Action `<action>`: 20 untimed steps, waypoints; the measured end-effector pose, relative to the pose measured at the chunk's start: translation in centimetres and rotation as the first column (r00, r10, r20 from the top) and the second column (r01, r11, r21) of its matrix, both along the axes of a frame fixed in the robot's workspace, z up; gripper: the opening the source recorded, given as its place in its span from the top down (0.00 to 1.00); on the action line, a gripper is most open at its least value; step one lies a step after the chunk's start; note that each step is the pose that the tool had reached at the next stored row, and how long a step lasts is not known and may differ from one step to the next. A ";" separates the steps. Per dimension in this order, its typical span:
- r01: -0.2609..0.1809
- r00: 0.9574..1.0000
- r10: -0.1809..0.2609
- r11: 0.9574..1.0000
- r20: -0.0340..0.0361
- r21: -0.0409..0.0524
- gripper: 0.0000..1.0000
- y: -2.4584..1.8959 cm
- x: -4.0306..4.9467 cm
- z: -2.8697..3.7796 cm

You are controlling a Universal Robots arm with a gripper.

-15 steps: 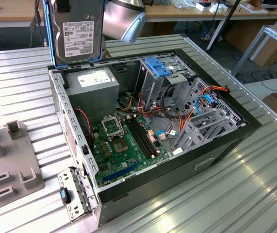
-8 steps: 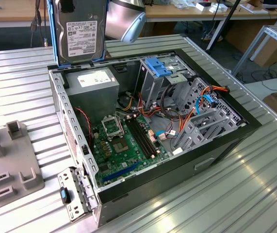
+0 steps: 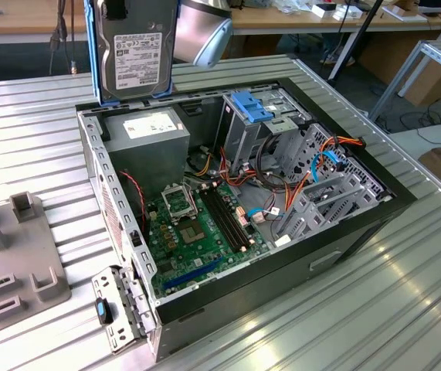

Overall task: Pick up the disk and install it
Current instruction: 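Pick up the disk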

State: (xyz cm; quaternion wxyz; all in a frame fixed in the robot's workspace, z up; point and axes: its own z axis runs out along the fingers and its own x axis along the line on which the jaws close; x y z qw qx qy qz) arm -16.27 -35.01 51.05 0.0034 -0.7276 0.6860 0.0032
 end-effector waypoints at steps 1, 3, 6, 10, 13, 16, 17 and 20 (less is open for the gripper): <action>0.000 1.000 0.000 1.000 0.000 0.000 0.63 0.00 0.05 -0.01; 0.000 1.000 0.000 1.000 0.000 0.000 0.63 0.00 0.08 0.00; 0.000 1.000 0.000 1.000 0.000 0.000 0.63 0.00 0.16 0.00; 0.000 1.000 0.000 1.000 0.000 0.000 0.63 0.00 0.16 0.00; 0.000 1.000 0.000 1.000 0.000 0.000 0.63 0.00 0.19 0.00; 0.000 1.000 0.000 1.000 0.000 0.000 0.63 0.00 0.40 0.00; 0.000 1.000 0.000 1.000 0.000 0.000 0.63 0.00 0.49 0.00; 0.000 1.000 0.000 1.000 0.000 0.000 0.63 0.00 0.90 0.00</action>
